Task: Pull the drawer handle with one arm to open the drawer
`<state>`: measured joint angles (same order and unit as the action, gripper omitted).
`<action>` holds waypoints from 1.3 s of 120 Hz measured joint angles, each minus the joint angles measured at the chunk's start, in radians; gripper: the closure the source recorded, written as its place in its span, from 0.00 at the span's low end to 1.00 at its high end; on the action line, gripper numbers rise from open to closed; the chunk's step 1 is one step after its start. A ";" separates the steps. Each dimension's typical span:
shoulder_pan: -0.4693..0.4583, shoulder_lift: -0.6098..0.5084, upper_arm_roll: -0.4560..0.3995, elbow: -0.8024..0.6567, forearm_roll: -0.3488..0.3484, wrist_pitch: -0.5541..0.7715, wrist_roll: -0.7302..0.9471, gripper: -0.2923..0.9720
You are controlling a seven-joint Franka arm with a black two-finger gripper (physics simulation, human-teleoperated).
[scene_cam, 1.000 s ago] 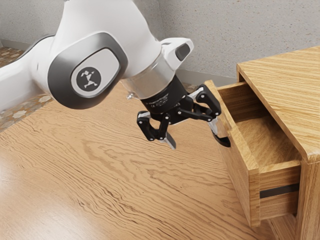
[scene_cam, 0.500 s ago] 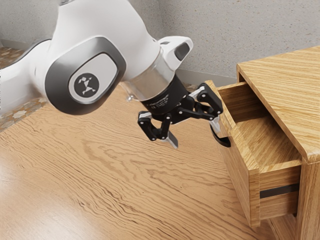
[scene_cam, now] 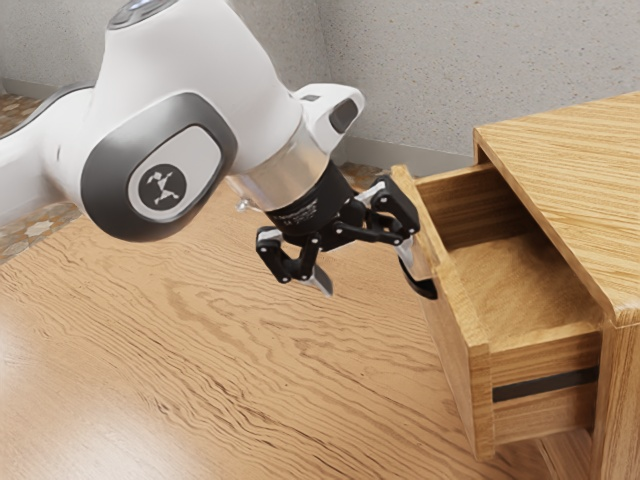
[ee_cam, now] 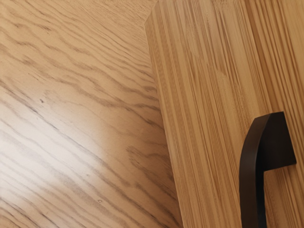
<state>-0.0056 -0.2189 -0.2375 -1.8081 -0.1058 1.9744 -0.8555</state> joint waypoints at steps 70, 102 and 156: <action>-0.194 -0.132 0.200 -0.143 0.049 0.002 -0.009 0.23; -0.389 -0.202 0.397 -0.153 0.126 0.001 -0.026 0.23; -0.424 0.113 0.364 0.604 0.275 -0.591 -0.014 0.23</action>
<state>-0.4293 -0.1060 0.1268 -1.2037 0.1696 1.3837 -0.8691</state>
